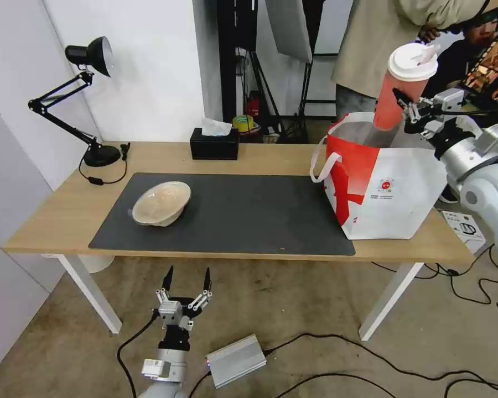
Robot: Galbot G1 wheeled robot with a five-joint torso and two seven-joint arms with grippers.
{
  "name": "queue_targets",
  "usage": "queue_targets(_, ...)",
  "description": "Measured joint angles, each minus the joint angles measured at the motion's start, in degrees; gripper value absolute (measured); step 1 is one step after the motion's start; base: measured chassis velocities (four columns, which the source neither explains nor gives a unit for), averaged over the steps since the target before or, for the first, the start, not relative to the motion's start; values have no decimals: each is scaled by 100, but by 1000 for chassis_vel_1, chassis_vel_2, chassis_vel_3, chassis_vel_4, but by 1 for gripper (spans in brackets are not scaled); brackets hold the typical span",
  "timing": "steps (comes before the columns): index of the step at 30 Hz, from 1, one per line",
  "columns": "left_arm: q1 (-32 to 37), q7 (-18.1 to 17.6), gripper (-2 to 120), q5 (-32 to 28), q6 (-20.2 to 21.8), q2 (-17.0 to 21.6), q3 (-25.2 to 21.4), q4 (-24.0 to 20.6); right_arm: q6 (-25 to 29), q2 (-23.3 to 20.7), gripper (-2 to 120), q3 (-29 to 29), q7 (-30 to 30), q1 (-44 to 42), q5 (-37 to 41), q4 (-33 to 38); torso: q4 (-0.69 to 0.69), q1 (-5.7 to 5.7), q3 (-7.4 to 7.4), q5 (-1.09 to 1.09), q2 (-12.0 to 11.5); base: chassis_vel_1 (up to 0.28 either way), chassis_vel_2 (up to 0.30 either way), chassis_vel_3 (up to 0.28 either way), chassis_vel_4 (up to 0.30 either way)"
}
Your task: Pick up the trash from the table and place it into the takeout bag.
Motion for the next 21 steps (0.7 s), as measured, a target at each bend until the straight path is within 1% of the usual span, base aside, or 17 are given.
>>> queue_targets(21, -8, 0, 100, -19, -1, -9, -9, 32, 47, 270, 1, -223, 109, 174, -393, -498, 0, 0, 0, 0, 0, 0, 0, 0, 0)
